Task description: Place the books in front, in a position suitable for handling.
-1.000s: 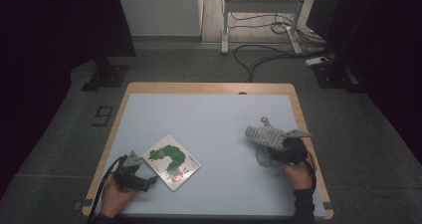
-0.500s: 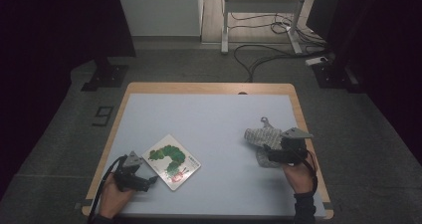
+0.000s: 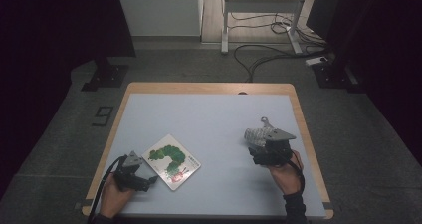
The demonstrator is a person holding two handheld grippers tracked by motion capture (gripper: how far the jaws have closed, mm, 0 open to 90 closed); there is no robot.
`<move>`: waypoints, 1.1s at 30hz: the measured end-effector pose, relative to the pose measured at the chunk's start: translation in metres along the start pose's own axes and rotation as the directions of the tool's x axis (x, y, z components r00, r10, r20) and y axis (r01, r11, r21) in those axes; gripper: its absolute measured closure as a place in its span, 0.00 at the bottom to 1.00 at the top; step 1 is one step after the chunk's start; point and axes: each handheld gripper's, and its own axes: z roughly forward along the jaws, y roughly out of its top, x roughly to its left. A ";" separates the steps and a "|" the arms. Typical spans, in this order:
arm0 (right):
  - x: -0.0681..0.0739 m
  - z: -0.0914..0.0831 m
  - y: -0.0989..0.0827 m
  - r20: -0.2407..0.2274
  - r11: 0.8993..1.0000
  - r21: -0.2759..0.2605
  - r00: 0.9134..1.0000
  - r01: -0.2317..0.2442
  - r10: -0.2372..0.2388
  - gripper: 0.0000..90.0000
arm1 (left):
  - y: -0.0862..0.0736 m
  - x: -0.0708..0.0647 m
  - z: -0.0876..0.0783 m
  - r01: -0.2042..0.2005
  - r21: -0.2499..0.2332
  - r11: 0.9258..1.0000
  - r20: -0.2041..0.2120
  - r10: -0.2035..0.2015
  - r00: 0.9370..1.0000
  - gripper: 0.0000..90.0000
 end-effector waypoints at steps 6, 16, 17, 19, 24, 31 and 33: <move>0.013 0.012 0.002 -0.065 1.000 0.010 0.998 0.021 -0.021 0.14 | 0.000 0.000 0.000 0.000 0.000 1.000 0.000 0.000 1.000 0.00; 0.040 0.036 0.001 -0.162 0.997 0.025 0.984 0.075 -0.070 0.14 | 0.000 0.000 0.000 -0.001 0.000 1.000 0.000 0.001 1.000 0.00; 0.046 0.041 0.001 -0.182 0.996 0.026 0.980 0.085 -0.079 0.14 | 0.000 0.000 0.000 -0.005 0.000 1.000 0.000 0.005 1.000 0.00; 0.053 0.047 -0.001 -0.205 0.996 0.029 0.975 0.088 -0.081 0.14 | 0.001 0.001 -0.001 -0.020 -0.001 1.000 0.001 0.020 1.000 0.00; 0.072 0.061 -0.003 -0.239 0.992 0.048 0.965 0.118 -0.103 0.15 | 0.008 0.009 -0.003 -0.058 0.038 0.998 -0.020 0.059 0.998 0.00; 0.100 0.074 -0.003 -0.266 0.988 0.029 0.954 0.154 -0.140 0.15 | 0.028 0.032 -0.004 -0.079 0.064 0.995 0.043 0.077 0.996 0.00; 0.104 0.075 -0.003 -0.268 0.987 0.028 0.952 0.161 -0.147 0.15 | 0.030 0.035 -0.002 -0.082 0.057 0.995 0.055 0.079 0.995 0.00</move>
